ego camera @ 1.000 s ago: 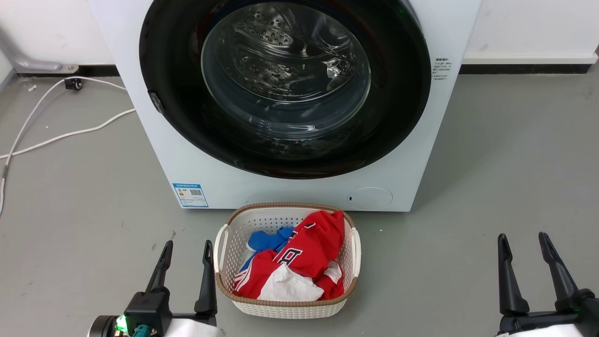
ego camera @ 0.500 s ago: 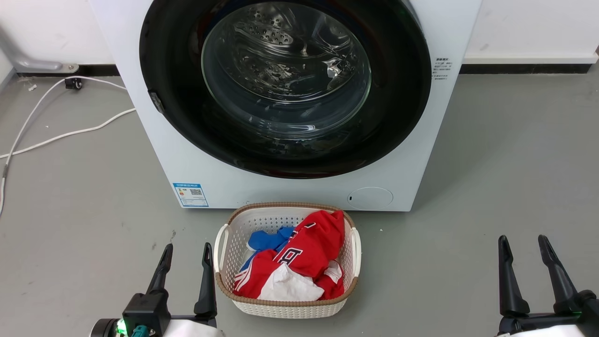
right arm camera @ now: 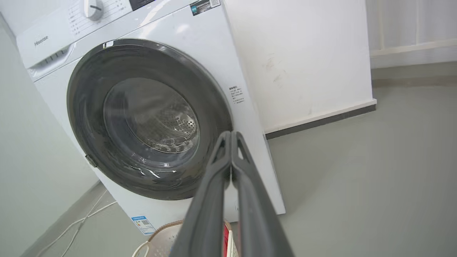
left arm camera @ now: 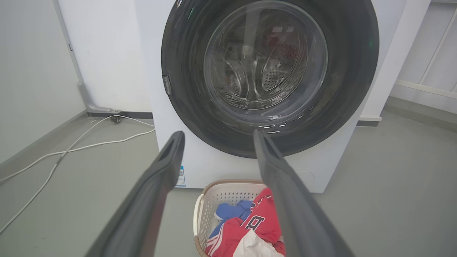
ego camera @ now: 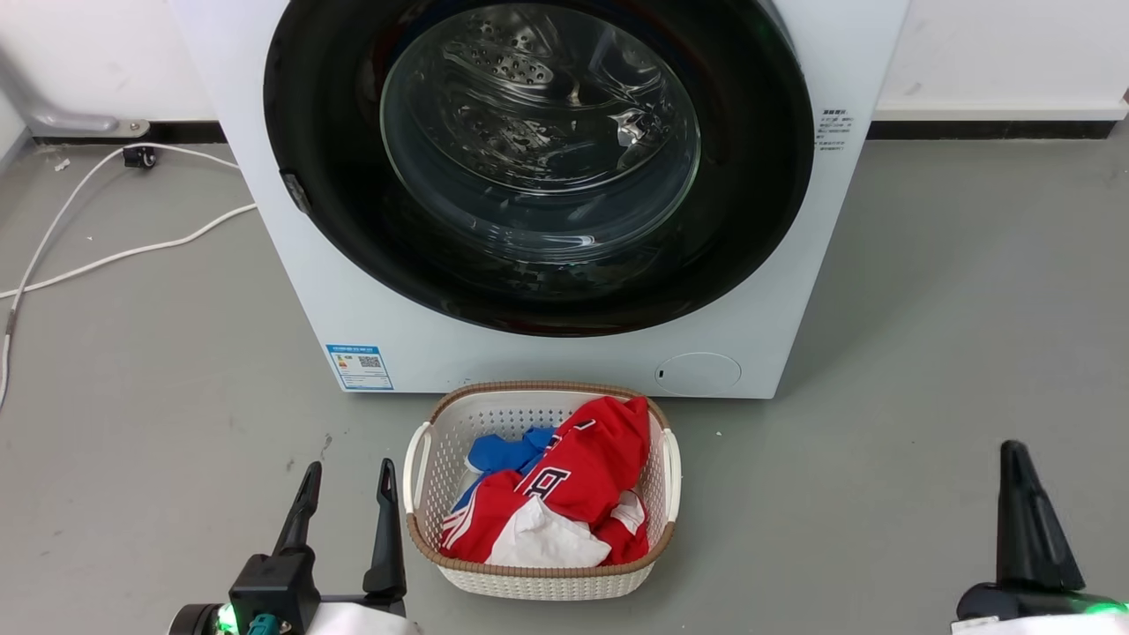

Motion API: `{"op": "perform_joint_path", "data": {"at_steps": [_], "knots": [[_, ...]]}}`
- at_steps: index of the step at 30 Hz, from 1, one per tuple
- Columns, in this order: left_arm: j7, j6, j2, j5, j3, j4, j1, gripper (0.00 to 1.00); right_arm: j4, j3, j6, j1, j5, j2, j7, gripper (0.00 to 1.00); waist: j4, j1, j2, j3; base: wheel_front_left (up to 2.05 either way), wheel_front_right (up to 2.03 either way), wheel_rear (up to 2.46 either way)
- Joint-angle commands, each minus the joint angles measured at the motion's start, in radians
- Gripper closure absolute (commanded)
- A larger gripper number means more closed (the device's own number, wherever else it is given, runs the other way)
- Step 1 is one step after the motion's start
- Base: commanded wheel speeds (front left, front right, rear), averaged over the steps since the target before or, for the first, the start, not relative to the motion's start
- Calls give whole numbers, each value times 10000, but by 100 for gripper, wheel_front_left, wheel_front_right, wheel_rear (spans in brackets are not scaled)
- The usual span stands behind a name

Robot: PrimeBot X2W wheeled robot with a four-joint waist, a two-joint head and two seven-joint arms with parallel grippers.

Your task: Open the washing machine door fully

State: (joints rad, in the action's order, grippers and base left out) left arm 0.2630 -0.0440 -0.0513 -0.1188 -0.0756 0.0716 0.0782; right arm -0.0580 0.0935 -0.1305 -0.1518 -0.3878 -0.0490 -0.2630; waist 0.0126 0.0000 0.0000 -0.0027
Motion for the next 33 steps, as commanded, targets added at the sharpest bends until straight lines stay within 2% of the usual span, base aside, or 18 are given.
{"op": "perform_joint_path", "data": {"at_steps": [1,4,10,18,22,23,28,33], "knots": [[28,-4,11,-41,16,-4,84,0,-43,-81,-6,156,-364,-11,-26,100,-5,0,0,5,0,0,0],[28,8,9,-29,23,-6,85,0,0,132,-3,234,-2332,-29,-26,100,-20,0,0,12,0,0,0],[28,-8,7,-43,38,16,77,0,63,169,-3,343,-7287,-17,-25,100,-10,0,0,8,0,0,0],[28,8,8,-29,71,28,111,0,-566,-837,-4,-55,-11247,-15,20,100,-31,0,0,32,0,0,0],[28,39,8,-12,80,28,113,0,-864,-819,-4,-251,-13305,-24,960,100,-42,0,0,49,0,0,0],[28,39,8,-12,80,28,113,0,-864,-819,-4,-251,-13305,-24,960,100,-42,0,0,49,0,0,0],[28,0,9,22,83,16,72,0,-851,-356,-4,-425,-14471,-21,2476,100,-16,0,0,78,0,0,0],[28,-51,9,93,43,22,-1,0,-584,74,-4,-271,-14353,-17,3076,100,58,0,0,140,0,0,0]]}}
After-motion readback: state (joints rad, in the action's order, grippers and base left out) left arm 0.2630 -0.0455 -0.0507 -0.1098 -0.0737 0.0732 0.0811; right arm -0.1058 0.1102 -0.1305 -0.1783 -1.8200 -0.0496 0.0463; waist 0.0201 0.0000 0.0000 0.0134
